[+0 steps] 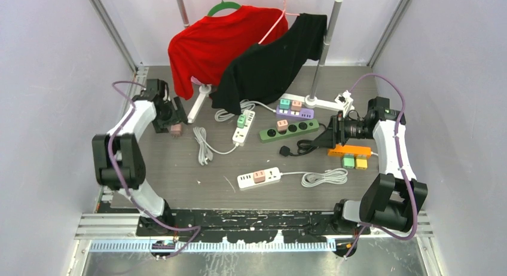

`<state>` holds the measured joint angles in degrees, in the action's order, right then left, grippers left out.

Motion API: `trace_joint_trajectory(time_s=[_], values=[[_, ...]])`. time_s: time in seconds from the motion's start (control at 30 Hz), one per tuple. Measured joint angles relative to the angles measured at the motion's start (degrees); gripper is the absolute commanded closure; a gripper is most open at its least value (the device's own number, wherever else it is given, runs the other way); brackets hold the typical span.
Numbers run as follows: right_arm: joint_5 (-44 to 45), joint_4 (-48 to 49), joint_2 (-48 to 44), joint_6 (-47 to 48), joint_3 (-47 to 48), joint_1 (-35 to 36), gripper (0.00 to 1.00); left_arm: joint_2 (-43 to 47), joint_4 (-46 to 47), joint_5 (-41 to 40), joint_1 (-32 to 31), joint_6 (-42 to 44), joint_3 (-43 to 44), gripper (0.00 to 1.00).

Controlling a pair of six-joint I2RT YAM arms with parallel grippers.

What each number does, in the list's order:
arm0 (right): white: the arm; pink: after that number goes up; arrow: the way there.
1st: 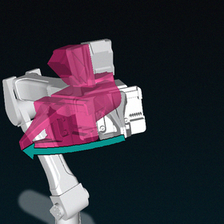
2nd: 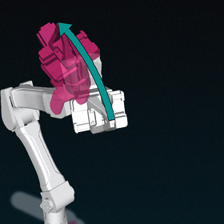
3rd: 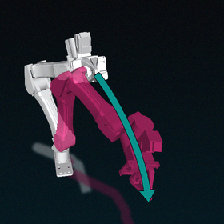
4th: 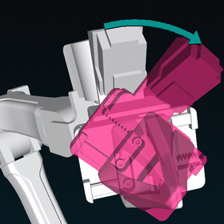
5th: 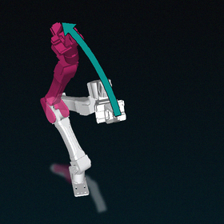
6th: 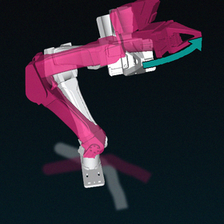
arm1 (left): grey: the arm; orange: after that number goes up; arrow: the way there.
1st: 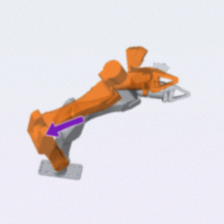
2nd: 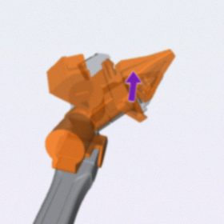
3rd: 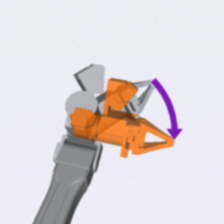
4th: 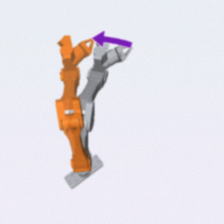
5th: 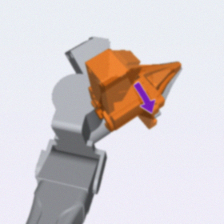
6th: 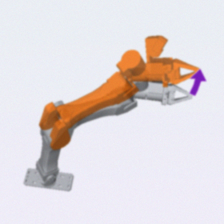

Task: Pull the plug off the socket
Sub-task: Place the plug at the center of the board.

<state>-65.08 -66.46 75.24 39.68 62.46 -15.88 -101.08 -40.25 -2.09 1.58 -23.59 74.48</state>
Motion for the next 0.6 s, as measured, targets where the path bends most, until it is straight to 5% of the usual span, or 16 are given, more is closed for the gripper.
trace_joint_trajectory(time_s=[0.27,0.6], values=[[-2.2,-3.9,0.0,6.3,0.0,0.0,0.23,29.1,10.7,22.0,-2.9,-5.2,-20.4,0.13],[-5.6,-19.9,1.2,26.7,1.6,0.0,0.23,57.4,29.5,29.1,-27.2,-14.5,-41.0,0.1]])
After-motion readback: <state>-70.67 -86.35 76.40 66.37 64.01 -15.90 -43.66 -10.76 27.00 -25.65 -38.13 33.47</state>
